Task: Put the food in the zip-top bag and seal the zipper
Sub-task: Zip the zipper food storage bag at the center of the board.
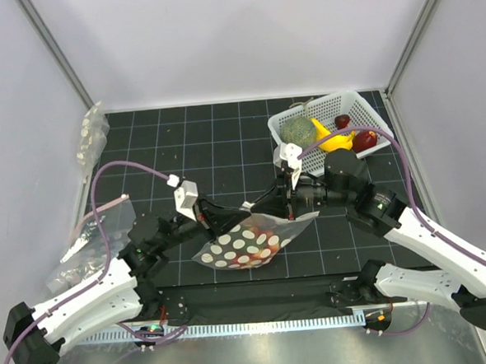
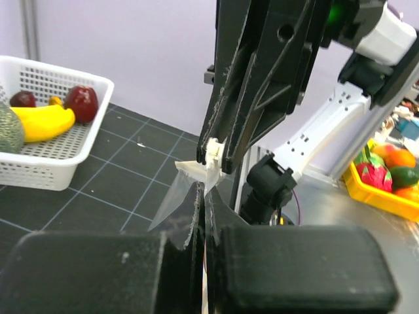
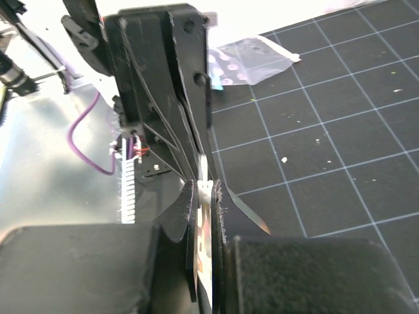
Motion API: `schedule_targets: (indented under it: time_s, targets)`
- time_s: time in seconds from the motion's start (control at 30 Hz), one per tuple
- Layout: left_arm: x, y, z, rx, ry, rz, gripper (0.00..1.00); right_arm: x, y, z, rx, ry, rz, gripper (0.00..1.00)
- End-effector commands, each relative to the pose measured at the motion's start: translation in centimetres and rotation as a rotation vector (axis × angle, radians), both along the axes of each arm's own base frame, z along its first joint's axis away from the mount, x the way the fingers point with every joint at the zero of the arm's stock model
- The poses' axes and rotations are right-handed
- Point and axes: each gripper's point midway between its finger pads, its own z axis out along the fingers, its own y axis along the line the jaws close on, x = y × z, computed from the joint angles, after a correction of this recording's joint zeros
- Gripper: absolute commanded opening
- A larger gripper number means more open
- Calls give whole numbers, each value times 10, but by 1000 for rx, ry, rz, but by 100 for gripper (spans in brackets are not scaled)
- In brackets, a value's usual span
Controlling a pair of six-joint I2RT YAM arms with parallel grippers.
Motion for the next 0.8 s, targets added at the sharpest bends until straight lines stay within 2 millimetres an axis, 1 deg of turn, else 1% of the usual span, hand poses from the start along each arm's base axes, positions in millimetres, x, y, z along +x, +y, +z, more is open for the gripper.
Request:
schedule_targets:
  time_s: [0.0,0.07,0.1,0.13,0.17,0.2,0.27,0.3,0.33,0.4,0.43,0.5,0.53,0.57,0.63,0.67,0.7,0.73,0.77]
  targets:
    - [2,21,41,-142,-46,83,0,10,-8,3,3,-68,-70,1]
    - [-1,25,41,-144,-45,86,0,15,-7,-2,-11,-71,-85,1]
    - [-2,31,48,-164,-53,104,0,15,-7,-3,-15,-71,-84,1]
    - [0,33,47,-165,-49,119,0,16,-6,-5,-19,-71,-82,1]
    - [2,37,48,-169,-46,142,0,15,-5,-6,-19,-69,-76,1]
    - [11,42,45,-169,-16,204,0,15,-6,-8,-24,-66,-76,1]
    - [13,56,51,-203,-14,259,0,15,-6,-10,-28,-64,-77,1]
    - [17,61,45,-197,5,290,0,15,-6,-11,-28,-66,-75,1]
    - [20,78,54,-247,5,360,0,15,-6,-11,-27,-66,-77,1]
    - [32,97,43,-243,55,475,0,14,-7,-13,-31,-61,-75,1]
    - [41,122,46,-300,79,595,0,13,-7,-13,-31,-60,-74,1]
    - [50,145,31,-327,140,714,0,12,-8,-13,-35,-53,-72,1]
    - [60,167,24,-369,193,837,0,13,-9,-14,-41,-48,-78,1]
    - [60,185,21,-411,216,896,0,12,-9,-15,-45,-42,-80,1]
    - [63,205,10,-456,261,980,0,14,-12,-17,-57,-30,-102,1]
    - [61,222,8,-505,277,1037,1,14,-13,-18,-60,-28,-110,1]
    - [59,230,8,-541,282,1055,0,15,-15,-17,-63,-27,-120,1]
    - [60,236,1,-561,299,1081,0,19,-17,-18,-70,-24,-149,1]
    - [61,245,-1,-579,324,1123,0,20,-20,-19,-75,-22,-165,1]
